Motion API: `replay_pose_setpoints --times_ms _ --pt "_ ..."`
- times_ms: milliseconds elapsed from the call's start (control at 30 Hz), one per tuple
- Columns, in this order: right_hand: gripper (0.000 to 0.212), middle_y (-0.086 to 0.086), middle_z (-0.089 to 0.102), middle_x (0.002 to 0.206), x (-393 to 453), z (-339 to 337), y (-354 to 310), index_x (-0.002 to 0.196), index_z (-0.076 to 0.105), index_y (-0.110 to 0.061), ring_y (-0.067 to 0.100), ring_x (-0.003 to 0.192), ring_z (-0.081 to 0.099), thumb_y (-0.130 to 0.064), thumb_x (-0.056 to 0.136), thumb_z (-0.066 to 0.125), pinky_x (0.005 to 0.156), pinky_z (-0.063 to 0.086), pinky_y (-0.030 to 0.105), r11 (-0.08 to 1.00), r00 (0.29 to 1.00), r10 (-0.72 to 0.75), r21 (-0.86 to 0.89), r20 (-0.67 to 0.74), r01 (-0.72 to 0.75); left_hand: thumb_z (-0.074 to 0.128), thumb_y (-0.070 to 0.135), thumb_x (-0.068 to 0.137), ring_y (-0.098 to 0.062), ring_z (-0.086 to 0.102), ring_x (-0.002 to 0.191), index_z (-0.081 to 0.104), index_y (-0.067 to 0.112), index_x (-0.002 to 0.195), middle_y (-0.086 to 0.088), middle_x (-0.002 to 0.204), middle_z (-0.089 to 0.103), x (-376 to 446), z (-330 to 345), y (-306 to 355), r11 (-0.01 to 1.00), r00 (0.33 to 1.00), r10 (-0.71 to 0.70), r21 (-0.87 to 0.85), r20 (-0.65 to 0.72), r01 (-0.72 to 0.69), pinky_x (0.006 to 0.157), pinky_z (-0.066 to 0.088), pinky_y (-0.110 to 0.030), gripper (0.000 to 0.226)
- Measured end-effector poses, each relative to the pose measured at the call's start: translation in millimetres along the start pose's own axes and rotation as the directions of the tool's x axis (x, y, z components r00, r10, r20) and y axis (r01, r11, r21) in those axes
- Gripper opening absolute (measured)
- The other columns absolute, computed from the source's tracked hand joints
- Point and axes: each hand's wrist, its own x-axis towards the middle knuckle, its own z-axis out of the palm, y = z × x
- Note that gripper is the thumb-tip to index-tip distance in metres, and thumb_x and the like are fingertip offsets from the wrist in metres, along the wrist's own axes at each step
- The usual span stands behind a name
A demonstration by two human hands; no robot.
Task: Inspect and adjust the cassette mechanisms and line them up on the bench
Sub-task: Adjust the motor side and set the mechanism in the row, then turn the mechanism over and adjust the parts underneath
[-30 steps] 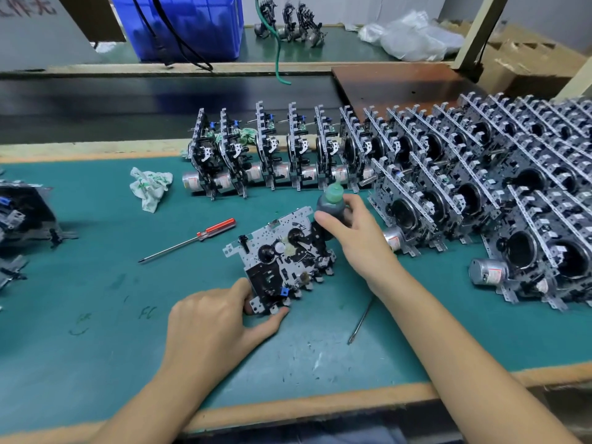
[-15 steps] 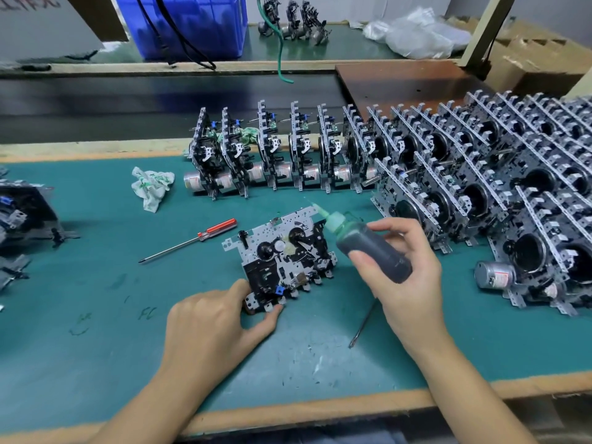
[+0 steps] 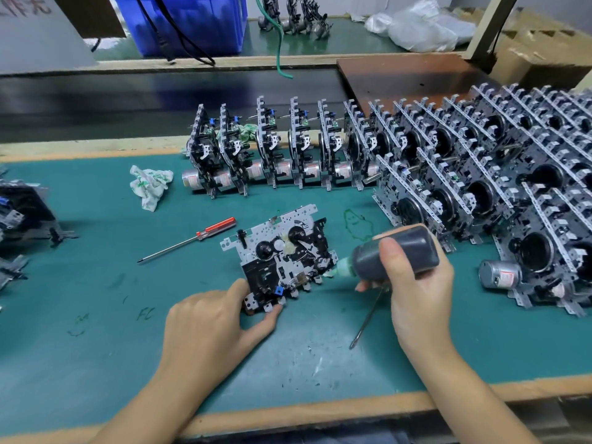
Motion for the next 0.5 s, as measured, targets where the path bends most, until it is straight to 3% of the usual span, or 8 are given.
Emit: replay_pose_setpoints --times_ms 200,400,500 --pt "0.019 -0.01 0.063 0.068 0.4 -1.1 3.4 0.073 0.057 -0.026 0.002 0.061 0.056 -0.043 0.07 0.063 0.059 0.046 0.017 0.978 0.996 -0.079 -0.193 0.036 0.084 0.048 0.056 0.078 -0.02 0.041 0.028 0.053 0.016 0.059 0.002 0.034 0.036 0.1 1.1 -0.5 1.0 1.0 0.001 -0.003 0.003 -0.001 0.041 0.018 -0.02 0.044" --pt "0.013 -0.015 0.063 0.066 0.7 0.1 3.0 0.074 0.057 -0.024 -0.005 0.057 0.057 -0.036 0.073 0.062 0.053 0.044 0.008 0.982 0.991 -0.115 -0.141 0.07 0.124 0.048 0.056 0.078 -0.021 0.041 0.028 0.054 0.017 0.06 0.003 0.034 0.035 0.2 2.0 -0.9 1.0 1.0 -0.002 -0.004 0.007 0.002 0.042 0.018 -0.019 0.044" --pt "0.014 -0.015 0.064 0.067 1.5 -0.2 3.5 0.075 0.058 -0.026 -0.003 0.06 0.056 -0.039 0.072 0.063 0.057 0.044 0.01 0.975 0.99 -0.11 -0.184 0.084 0.124 0.048 0.056 0.078 -0.021 0.041 0.028 0.053 0.017 0.059 0.003 0.034 0.035 0.3 2.6 -1.3 1.0 1.0 0.0 -0.009 0.006 0.0 0.041 0.019 -0.02 0.044"
